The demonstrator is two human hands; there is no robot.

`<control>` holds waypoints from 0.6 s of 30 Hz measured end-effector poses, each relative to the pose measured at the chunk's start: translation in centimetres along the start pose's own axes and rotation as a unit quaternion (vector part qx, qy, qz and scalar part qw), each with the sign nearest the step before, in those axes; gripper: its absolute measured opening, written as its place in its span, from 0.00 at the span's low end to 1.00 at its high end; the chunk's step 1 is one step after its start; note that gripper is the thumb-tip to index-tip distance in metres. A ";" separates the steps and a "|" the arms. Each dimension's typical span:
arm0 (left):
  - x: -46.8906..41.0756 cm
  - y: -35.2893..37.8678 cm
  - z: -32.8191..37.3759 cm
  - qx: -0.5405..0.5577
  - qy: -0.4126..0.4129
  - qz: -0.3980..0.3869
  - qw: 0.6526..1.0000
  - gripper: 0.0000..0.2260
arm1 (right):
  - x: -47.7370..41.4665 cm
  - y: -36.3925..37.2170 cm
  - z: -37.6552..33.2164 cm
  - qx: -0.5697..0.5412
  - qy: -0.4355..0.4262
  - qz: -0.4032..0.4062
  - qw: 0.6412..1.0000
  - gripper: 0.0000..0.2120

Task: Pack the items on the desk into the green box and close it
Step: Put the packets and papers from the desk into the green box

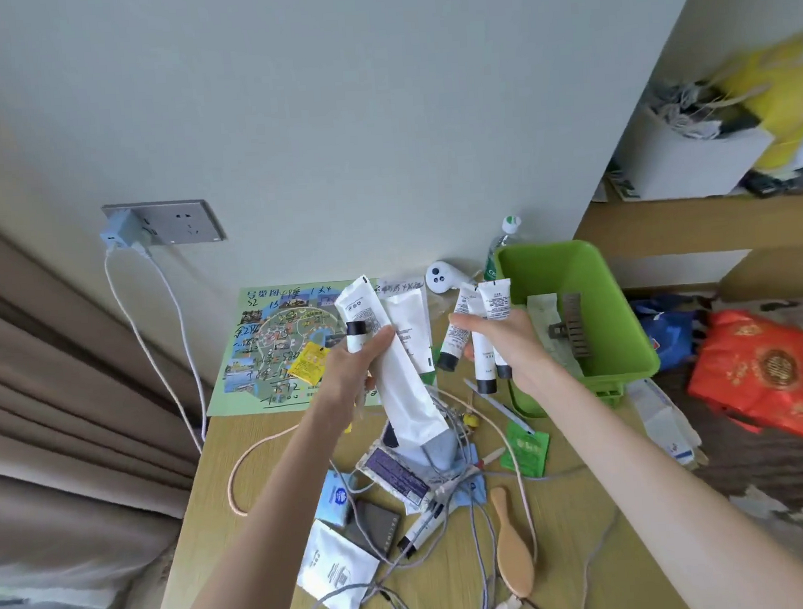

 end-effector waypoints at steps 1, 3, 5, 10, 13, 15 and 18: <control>-0.4 1.1 0.7 -0.006 0.009 -0.005 1.000 0.10 | -0.4 -1.2 -0.7 -0.004 -0.011 -0.003 1.000 0.12; -1.1 3.2 1.7 -0.019 0.028 -0.016 0.999 0.12 | -1.5 -4.0 -1.9 0.007 -0.030 0.006 0.999 0.10; -1.8 5.3 2.4 -0.038 0.039 -0.027 0.998 0.13 | -2.7 -7.3 -2.5 0.037 -0.045 0.027 0.998 0.10; -3.9 9.5 2.6 -0.051 0.044 -0.057 0.996 0.13 | -6.6 -13.4 -2.2 0.315 -0.096 0.048 0.943 0.14; -5.4 10.7 2.2 -0.056 0.039 -0.051 0.996 0.15 | -8.2 -14.2 -0.5 0.523 -0.093 -0.066 0.845 0.28; -6.3 11.0 1.9 -0.065 0.030 -0.039 0.997 0.14 | -8.7 -13.9 1.3 0.620 -0.076 -0.151 0.766 0.31; -7.5 11.2 1.4 -0.078 0.018 -0.026 0.996 0.14 | -8.9 -13.2 3.9 0.697 -0.033 -0.238 0.675 0.26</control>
Point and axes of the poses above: each hand's wrist, its own x-axis away from the middle knuckle, its own y-axis out of the palm, z = x × y, the point moved 4 cm from there along -x, towards the middle knuckle
